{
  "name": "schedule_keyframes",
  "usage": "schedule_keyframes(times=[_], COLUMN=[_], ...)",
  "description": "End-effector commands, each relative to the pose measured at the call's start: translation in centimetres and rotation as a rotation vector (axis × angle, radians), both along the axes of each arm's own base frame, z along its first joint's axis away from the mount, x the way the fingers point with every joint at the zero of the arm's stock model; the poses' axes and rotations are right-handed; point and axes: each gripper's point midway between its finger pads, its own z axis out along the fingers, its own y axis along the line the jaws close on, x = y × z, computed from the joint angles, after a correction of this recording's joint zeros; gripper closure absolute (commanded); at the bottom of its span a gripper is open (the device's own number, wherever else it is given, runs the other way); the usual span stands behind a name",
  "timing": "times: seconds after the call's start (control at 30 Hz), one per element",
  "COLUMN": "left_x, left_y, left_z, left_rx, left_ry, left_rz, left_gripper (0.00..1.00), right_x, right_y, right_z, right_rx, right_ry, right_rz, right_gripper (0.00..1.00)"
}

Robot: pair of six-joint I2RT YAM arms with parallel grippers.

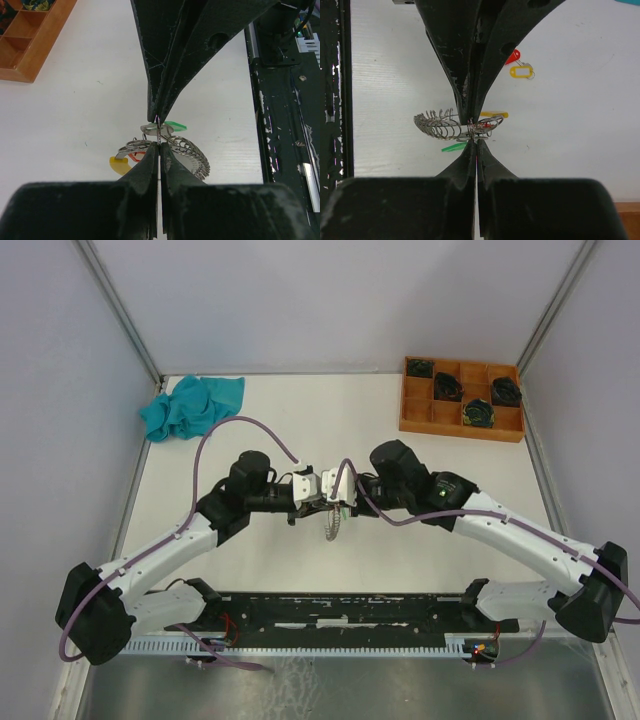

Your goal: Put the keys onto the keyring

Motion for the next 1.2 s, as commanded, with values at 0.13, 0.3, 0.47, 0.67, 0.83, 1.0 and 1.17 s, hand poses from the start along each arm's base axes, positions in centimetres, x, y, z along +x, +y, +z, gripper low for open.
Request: schedule_keyframes(times=[0.13, 0.3, 0.47, 0.67, 0.83, 1.0, 1.17], left_x=[1.3, 1.6, 1.6, 1.7, 1.6, 1.4, 1.3], left_y=[-1.2, -1.3, -1.3, -1.1, -1.1, -1.2, -1.1], left_z=[4.2, 4.3, 4.6, 5.3, 5.8, 6.3, 6.2], left_rx=[-0.129, -0.15, -0.164, -0.187, -0.21, -0.239, -0.245], left_ry=[-0.001, 0.036, 0.062, 0.077, 0.095, 0.105, 0.107], left_rz=[0.056, 0.069, 0.076, 0.093, 0.091, 0.087, 0.092], left_gripper=[0.97, 0.97, 0.97, 0.97, 0.97, 0.97, 0.97], right_x=[-2.4, -2.6, -2.4, -1.9, -1.2, -1.0, -0.5], right_y=[2.1, 1.8, 1.4, 0.8, 0.2, -0.2, -0.5], right_z=[0.1, 0.1, -0.5, -0.9, -0.6, -0.6, -0.7], right_rx=[0.038, 0.046, 0.024, 0.012, 0.027, 0.027, 0.03], right_ry=[-0.038, -0.037, -0.044, -0.064, -0.103, -0.118, -0.136], right_rz=[0.146, 0.146, 0.129, 0.089, 0.041, 0.018, -0.012], right_gripper=[0.99, 0.99, 0.99, 0.99, 0.99, 0.99, 0.99])
